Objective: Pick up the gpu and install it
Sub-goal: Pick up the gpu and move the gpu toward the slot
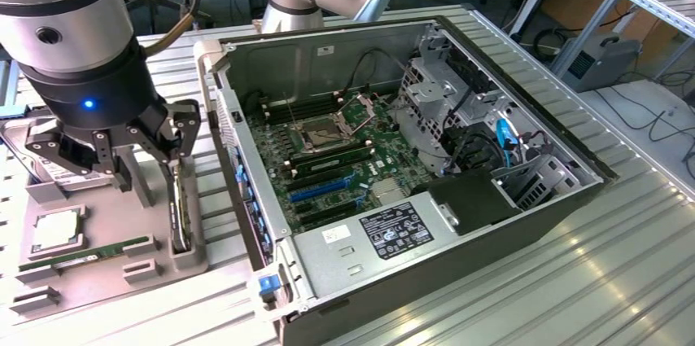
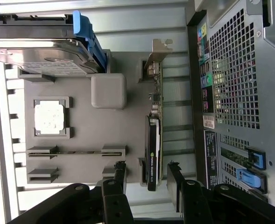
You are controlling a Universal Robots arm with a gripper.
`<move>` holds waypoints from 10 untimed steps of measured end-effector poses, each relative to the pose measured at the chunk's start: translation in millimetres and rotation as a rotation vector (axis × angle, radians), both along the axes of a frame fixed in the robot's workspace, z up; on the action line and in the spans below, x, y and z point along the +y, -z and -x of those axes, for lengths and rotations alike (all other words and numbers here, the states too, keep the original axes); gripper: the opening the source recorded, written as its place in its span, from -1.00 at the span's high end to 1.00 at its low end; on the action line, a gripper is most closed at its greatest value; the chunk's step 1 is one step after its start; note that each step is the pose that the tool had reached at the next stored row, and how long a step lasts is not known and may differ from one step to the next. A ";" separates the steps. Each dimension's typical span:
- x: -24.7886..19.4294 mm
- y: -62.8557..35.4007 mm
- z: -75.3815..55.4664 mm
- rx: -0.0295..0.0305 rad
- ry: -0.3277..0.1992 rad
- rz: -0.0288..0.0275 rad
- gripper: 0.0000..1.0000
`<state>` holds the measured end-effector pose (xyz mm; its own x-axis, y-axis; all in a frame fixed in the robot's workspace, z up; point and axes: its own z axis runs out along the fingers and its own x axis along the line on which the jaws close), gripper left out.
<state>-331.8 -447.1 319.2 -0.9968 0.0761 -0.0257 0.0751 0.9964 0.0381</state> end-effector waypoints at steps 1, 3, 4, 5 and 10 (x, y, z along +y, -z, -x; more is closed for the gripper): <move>0.0 0.3 0.0 0.0000 0.000 0.0000 0.04; 0.0 0.8 0.0 0.0000 0.000 -0.0001 0.04; 0.0 1.1 0.0 0.0000 0.000 0.0000 0.04; 0.0 1.3 0.0 0.0000 0.000 0.0000 0.04; 0.0 3.1 0.0 0.0000 0.000 -0.0001 0.04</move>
